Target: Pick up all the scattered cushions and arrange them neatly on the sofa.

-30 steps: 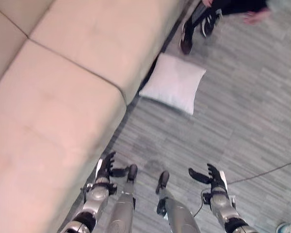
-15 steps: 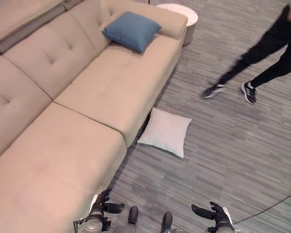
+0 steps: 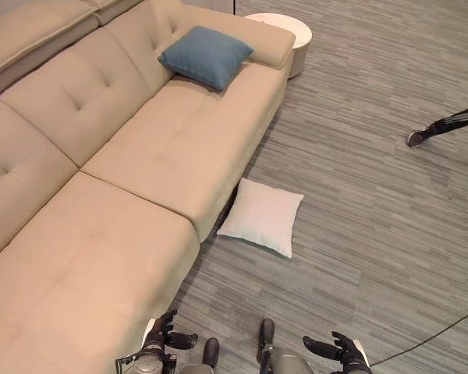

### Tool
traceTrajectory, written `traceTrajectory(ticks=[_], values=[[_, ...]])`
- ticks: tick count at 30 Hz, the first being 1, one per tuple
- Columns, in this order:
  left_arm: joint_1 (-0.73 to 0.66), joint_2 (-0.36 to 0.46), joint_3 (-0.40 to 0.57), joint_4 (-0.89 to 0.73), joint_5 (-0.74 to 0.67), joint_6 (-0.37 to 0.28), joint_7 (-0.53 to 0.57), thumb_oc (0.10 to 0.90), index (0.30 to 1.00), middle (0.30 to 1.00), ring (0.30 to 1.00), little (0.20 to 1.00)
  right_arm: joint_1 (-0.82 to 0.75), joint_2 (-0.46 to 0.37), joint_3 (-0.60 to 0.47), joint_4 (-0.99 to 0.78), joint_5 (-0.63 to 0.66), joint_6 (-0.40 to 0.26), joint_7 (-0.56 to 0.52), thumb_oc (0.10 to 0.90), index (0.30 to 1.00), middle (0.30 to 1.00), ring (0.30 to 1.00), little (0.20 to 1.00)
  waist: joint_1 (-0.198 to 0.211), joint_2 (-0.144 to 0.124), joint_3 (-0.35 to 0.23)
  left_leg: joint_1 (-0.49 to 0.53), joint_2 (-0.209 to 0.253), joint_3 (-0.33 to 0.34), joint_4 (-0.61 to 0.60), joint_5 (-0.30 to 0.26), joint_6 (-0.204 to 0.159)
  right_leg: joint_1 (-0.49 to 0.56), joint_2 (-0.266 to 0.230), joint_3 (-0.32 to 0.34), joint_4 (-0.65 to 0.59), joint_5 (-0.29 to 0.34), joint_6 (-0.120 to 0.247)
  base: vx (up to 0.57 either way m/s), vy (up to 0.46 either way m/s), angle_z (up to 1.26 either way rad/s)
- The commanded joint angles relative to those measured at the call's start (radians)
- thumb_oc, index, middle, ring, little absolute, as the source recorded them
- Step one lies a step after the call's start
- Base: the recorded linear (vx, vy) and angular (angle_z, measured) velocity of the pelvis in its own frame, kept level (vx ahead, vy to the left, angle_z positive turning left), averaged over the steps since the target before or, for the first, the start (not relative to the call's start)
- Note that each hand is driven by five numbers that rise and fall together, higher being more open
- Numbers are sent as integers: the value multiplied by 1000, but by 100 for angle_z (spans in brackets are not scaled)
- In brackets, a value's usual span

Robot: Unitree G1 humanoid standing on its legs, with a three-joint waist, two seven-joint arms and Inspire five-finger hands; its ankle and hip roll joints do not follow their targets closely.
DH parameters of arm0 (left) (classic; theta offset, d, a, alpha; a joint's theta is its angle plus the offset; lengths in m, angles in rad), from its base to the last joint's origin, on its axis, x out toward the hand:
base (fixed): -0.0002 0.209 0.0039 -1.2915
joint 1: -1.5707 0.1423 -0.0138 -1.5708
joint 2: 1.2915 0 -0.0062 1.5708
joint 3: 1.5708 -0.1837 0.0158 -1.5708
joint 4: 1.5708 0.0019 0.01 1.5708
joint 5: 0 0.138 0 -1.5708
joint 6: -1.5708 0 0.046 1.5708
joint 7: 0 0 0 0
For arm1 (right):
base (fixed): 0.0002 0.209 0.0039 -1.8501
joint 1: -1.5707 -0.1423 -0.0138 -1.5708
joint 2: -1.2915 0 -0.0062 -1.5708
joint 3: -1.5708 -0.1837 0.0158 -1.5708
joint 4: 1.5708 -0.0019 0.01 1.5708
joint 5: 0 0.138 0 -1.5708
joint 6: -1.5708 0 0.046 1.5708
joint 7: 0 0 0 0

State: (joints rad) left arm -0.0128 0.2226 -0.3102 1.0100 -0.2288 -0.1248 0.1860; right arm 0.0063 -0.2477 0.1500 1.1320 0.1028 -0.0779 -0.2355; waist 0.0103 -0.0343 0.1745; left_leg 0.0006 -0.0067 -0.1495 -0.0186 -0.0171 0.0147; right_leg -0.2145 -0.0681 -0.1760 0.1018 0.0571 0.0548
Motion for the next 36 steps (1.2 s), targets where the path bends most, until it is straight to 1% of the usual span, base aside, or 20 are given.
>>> traceTrajectory(ticks=[1,2,4,5,7,8,11,13,16,18,20,23,25,27,28,29,31,33,35,36], values=[[-69,-14,-9,-50,31,-48,-11,800,900,900,900,900,-4,-50,-7,-41,24,-36,-14,800,900,900,900,900,0,-12,-19,29,-32,10,89,-153,-26,47,8,17,-20,-57,61,226,-253,6],[-69,-20,-14,-51,32,-44,-14,800,900,900,900,900,-3,-51,-13,-44,30,-39,-14,800,900,900,900,900,-4,-10,-17,13,-22,23,134,-142,-43,68,9,7,-33,-65,53,55,-102,15],[-75,-27,-22,-55,25,-42,-20,800,900,900,900,900,-5,-62,-22,-51,38,-42,-18,800,900,900,900,900,-6,-10,3,-79,-10,67,305,-92,-70,99,-2,-10,-45,-69,36,39,-143,43],[-76,-29,-23,-64,20,-42,-21,800,900,900,900,900,-3,-69,-25,-62,40,-42,-23,800,900,900,900,900,-4,-10,16,-128,-4,98,384,-70,-73,113,-6,-16,-52,-73,23,23,-131,40],[-76,-30,-22,-67,15,-42,-22,800,900,900,900,900,4,-76,-33,-69,52,-43,-24,800,900,900,900,900,3,-14,30,-185,10,139,455,-57,-63,140,-5,-19,-68,-82,8,74,-122,14],[-78,-30,-22,-66,13,-40,-21,800,900,900,900,900,7,-77,-37,-70,59,-41,-25,800,900,900,900,900,7,-16,33,-205,8,147,457,-62,-57,149,-3,-17,-75,-87,4,137,-105,3],[-81,-34,-23,-56,15,-32,-16,800,900,900,900,900,16,-77,-39,-68,64,-41,-28,800,900,900,900,900,11,-20,32,-240,-14,142,373,-94,-48,172,-1,-16,-99,-104,10,198,-71,0],[-83,-37,-22,-49,20,-29,-11,800,900,900,900,900,21,-78,-37,-65,59,-40,-29,800,900,900,900,900,13,-12,27,-255,-18,137,269,-59,-54,195,12,-22,-116,-119,16,232,-27,8],[-75,-38,-21,-55,23,-29,-4,800,900,900,900,900,32,-77,-32,-64,50,-39,-36,800,900,900,900,900,28,10,24,-278,-12,138,109,50,-65,240,43,-21,-129,-149,14,229,7,2],[-69,-40,-20,-52,21,-30,-6,800,900,900,900,900,31,-78,-33,-61,48,-35,-36,800,900,900,900,900,41,12,21,-306,-22,141,72,67,-70,265,54,-7,-128,-171,15,257,46,-4],[-55,-42,-13,-48,14,-28,-10,800,900,900,900,900,41,-77,-33,-64,38,-33,-33,800,900,900,900,900,52,14,10,-286,-18,127,52,86,-64,284,64,9,-114,-186,15,318,87,-1],[-42,-36,-7,-47,10,-27,-11,800,900,900,900,900,47,-69,-30,-63,25,-29,-28,800,900,900,900,900,59,5,-4,-269,-23,124,86,75,-53,300,44,21,-69,-210,19,299,126,-49],[-41,-25,0,-53,7,-28,-9,800,900,900,900,900,49,-68,-28,-64,10,-29,-23,800,900,900,900,900,67,-6,-16,-256,-31,127,104,50,-39,306,23,26,-33,-223,31,218,120,-26],[-42,-16,6,-61,5,-25,-9,800,900,900,900,900,46,-62,-27,-58,2,-23,-20,800,900,900,900,900,78,-15,-23,-232,-46,125,117,19,-16,285,0,32,62,-217,51,193,137,9],[-42,-16,6,-61,5,-25,-9,800,900,900,900,900,46,-63,-27,-58,2,-23,-20,800,900,900,900,900,78,-14,-26,-235,-45,125,117,20,-16,282,2,32,61,-215,51,167,160,2],[-42,-8,9,-68,0,-24,-10,800,900,900,900,900,40,-60,-26,-55,-2,-19,-14,800,900,900,900,900,75,-11,-24,-208,-50,121,120,1,7,228,-15,39,197,-177,72,127,142,-10],[-47,4,11,-75,-1,-23,-6,800,900,900,900,900,24,-59,-17,-53,-2,-17,-13,800,900,900,900,900,64,-7,-5,-178,-56,112,122,-13,36,148,-35,47,340,-91,101,111,146,-23],[-53,15,16,-75,-4,-27,1,800,900,900,900,900,6,-56,-5,-51,-15,-17,-18,800,900,900,900,900,64,10,10,-155,-46,104,116,-30,47,91,-61,19,424,-63,107,98,90,-5],[-56,20,21,-73,-9,-31,3,800,900,900,900,900,-2,-54,0,-46,-19,-21,-22,800,900,900,900,900,68,14,15,-129,-37,103,108,-43,48,73,-101,-34,400,-78,97,156,9,-7],[-58,20,26,-65,-10,-31,4,800,900,900,900,900,-9,-53,3,-43,-21,-20,-21,800,900,900,900,900,71,16,13,-112,-31,105,99,-52,46,70,-114,-67,355,-102,86,211,-55,-15]])
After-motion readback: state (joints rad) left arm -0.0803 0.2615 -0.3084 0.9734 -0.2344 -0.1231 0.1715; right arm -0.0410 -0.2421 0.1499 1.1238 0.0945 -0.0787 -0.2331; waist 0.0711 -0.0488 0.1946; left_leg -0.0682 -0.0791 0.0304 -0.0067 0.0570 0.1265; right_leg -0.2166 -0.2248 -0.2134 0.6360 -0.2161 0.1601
